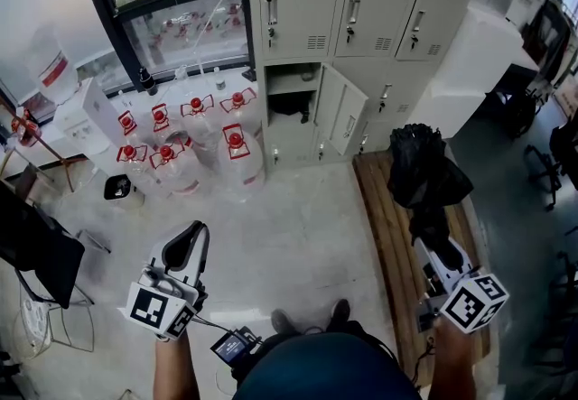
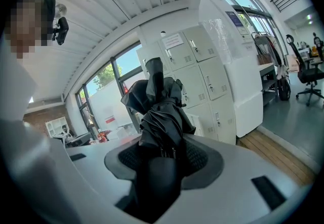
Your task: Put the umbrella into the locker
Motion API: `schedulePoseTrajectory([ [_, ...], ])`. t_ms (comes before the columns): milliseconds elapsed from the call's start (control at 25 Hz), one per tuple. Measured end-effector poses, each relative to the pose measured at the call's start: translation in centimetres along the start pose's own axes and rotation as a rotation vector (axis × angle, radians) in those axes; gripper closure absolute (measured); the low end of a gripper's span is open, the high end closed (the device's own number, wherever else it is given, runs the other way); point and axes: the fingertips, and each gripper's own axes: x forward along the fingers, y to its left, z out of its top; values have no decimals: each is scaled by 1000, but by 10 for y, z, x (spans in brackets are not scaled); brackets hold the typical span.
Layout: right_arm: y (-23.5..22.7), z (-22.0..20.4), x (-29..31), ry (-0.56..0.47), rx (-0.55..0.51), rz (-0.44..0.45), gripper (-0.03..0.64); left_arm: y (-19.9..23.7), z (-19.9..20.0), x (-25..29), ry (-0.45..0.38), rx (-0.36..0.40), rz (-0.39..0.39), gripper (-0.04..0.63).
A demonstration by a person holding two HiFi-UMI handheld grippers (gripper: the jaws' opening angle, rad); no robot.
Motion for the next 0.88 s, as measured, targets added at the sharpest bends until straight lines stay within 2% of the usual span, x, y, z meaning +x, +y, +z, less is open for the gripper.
schedulePoseTrajectory([
  [440,29,6,36,2,12,39,413,37,-6,-8,-1,-17,2,554],
  [880,-12,40,120,36,20,123,413,50,-13,59,34,20,74,554],
])
